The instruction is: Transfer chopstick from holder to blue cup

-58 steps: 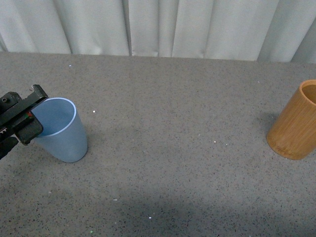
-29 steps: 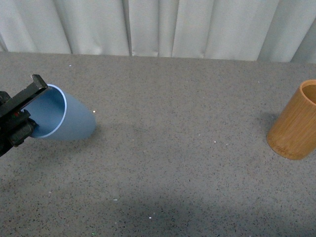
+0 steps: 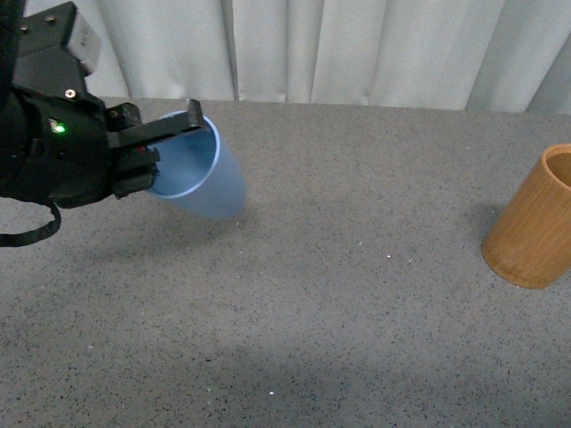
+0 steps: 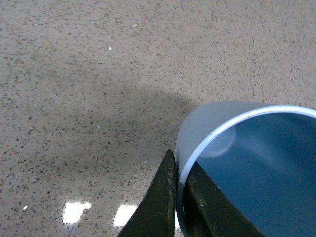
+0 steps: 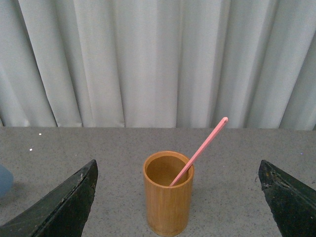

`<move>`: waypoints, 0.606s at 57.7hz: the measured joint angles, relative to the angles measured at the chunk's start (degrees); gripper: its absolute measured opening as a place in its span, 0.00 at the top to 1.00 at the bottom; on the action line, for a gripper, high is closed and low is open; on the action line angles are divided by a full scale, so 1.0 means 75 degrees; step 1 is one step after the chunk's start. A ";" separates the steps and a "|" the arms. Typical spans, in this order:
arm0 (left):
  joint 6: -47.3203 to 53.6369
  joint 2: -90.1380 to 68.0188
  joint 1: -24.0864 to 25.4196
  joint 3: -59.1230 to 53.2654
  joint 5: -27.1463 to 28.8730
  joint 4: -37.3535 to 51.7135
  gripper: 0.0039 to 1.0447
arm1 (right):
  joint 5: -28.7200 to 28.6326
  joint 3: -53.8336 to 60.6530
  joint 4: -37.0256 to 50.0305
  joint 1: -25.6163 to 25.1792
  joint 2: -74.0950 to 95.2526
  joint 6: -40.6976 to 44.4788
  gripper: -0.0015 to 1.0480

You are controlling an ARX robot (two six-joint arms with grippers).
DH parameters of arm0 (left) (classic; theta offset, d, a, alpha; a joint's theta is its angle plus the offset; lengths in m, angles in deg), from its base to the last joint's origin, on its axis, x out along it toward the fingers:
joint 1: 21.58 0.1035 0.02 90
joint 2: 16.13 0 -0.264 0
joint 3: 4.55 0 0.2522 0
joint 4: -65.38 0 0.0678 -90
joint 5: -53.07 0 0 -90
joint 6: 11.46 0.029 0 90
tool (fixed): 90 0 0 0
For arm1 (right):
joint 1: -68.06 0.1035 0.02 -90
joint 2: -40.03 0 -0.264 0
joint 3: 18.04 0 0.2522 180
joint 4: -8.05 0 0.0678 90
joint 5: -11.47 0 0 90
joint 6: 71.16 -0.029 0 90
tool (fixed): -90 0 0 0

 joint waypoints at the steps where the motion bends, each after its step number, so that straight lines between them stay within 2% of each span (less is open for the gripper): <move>1: 0.0050 -0.0052 -0.0041 0.0055 -0.0003 -0.0041 0.97 | 0.0000 0.0000 0.0000 0.0000 0.0000 0.0000 0.09; 21: 0.0376 -0.0475 -0.0743 0.0463 0.0058 -0.0525 0.97 | 0.0000 0.0000 0.0000 0.0000 0.0000 0.0000 0.09; 35: 0.0379 -0.0664 -0.1008 0.0592 0.0079 -0.0627 0.97 | 0.0000 0.0000 0.0000 0.0000 0.0000 0.0000 0.09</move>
